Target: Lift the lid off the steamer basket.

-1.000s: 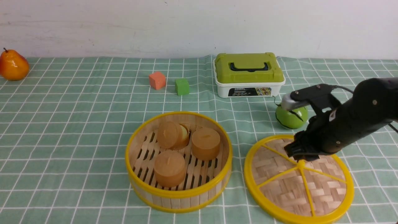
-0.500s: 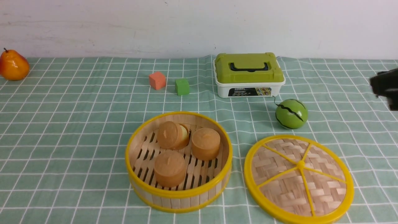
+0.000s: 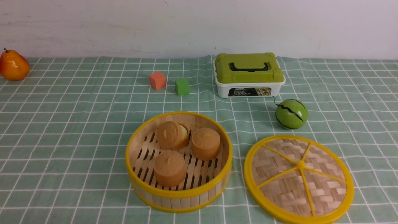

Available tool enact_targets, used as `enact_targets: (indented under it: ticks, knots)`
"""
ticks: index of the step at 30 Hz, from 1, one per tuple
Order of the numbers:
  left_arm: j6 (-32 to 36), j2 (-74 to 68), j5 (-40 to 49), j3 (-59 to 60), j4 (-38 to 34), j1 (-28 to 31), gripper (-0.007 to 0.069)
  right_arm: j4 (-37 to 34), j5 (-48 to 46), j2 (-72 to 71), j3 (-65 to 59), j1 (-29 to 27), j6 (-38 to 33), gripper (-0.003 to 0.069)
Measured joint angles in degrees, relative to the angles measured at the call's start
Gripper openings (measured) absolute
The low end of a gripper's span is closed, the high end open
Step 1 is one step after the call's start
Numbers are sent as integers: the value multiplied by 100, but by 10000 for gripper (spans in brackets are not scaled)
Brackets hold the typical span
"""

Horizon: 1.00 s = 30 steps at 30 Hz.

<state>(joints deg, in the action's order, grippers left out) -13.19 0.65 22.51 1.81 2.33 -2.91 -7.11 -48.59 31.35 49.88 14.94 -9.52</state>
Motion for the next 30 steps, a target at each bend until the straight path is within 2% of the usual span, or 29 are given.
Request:
enact_targets:
  ticks: [9, 13, 15, 19, 21, 22, 23, 26, 30]
  knots:
    - [0, 0, 0, 0, 0, 0, 239, 10, -411, -49, 0, 0, 0, -24]
    - [0, 0, 0, 0, 0, 0, 239, 88, -40, -64, -145, 0, 6, -24]
    - [0, 0, 0, 0, 0, 0, 239, 129, 415, -145, -417, 0, 6, -24]
    - [0, 0, 0, 0, 0, 0, 239, 161, 1898, -637, -1443, -71, 6, -23]
    - [0, 0, 0, 0, 0, 0, 239, 175, 2886, -1041, -2280, -282, 6, -22]
    - [0, 0, 0, 0, 0, 0, 239, 175, 2967, -1126, -2434, -339, 6, -22]
    - [0, 0, 0, 0, 0, 0, 239, 186, 3611, -1479, -3036, -595, 6, -22]
    - [0, 0, 0, 0, 0, 0, 239, 216, 4172, -2072, -3907, -1034, 69, -22]
    - [0, 0, 0, 0, 0, 0, 239, 278, 4298, -2939, -4925, -1549, 639, -21]
